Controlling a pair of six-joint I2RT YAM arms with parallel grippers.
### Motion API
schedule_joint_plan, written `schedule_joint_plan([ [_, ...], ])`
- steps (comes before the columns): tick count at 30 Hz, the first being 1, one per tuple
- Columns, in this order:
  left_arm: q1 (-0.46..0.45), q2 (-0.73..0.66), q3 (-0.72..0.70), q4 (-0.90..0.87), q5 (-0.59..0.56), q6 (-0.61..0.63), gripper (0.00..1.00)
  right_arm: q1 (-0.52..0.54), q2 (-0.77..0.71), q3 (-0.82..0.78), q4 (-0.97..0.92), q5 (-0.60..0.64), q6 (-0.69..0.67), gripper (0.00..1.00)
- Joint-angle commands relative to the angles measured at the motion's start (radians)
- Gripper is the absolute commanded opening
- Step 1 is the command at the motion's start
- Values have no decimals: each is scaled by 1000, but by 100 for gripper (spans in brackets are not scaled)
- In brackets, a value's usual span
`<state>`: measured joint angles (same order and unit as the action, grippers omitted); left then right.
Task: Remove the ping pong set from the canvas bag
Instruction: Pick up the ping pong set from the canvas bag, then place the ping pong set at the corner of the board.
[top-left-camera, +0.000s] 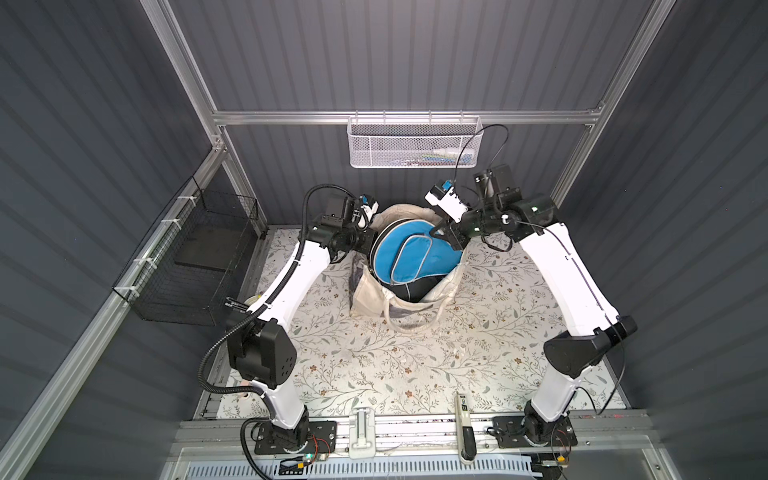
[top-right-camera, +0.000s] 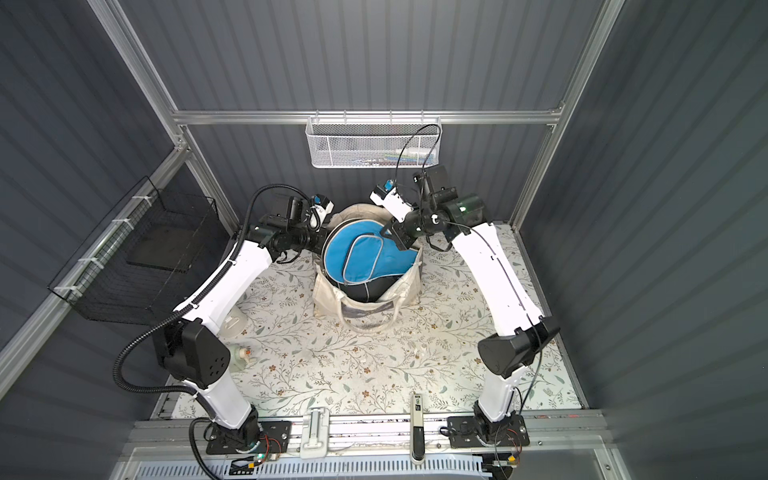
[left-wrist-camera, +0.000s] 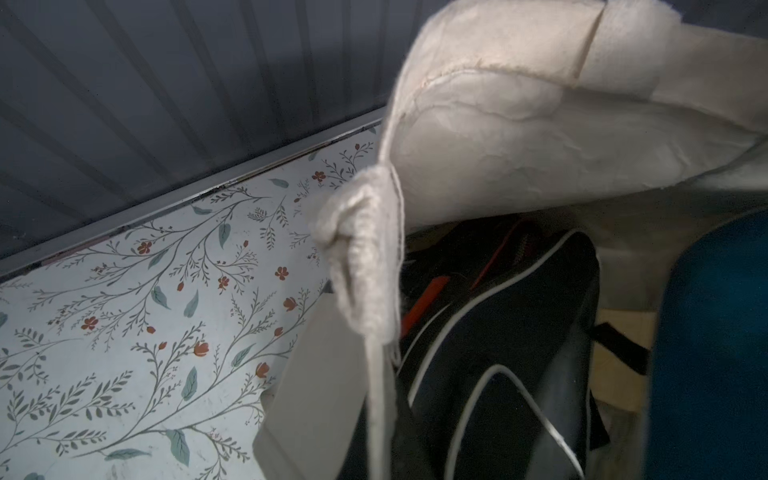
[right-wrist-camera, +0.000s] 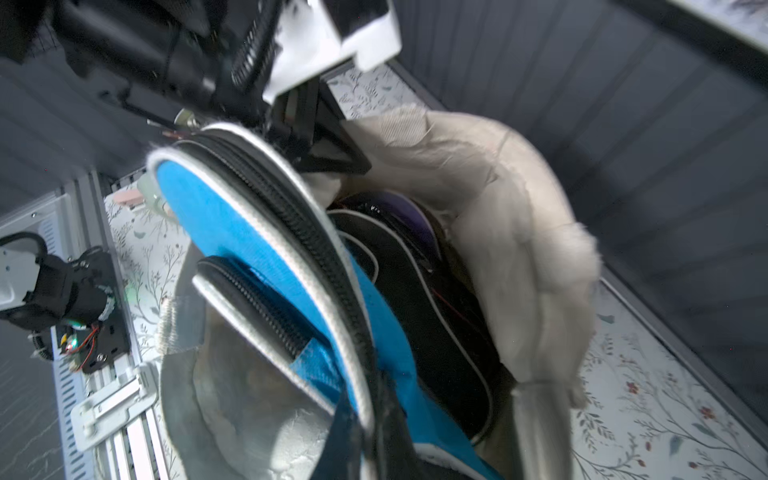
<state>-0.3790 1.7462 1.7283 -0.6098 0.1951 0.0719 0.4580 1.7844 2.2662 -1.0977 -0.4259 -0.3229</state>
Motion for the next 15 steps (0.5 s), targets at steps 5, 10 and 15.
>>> schedule_joint_plan([
  [5,2,-85,-59,148,59,30,0,-23,-79,147,124,198,149,0],
  [10,1,-105,-72,175,65,40,0,-61,-111,219,173,299,221,0],
  [15,2,-109,-70,176,70,46,0,-139,-165,216,191,315,265,0],
])
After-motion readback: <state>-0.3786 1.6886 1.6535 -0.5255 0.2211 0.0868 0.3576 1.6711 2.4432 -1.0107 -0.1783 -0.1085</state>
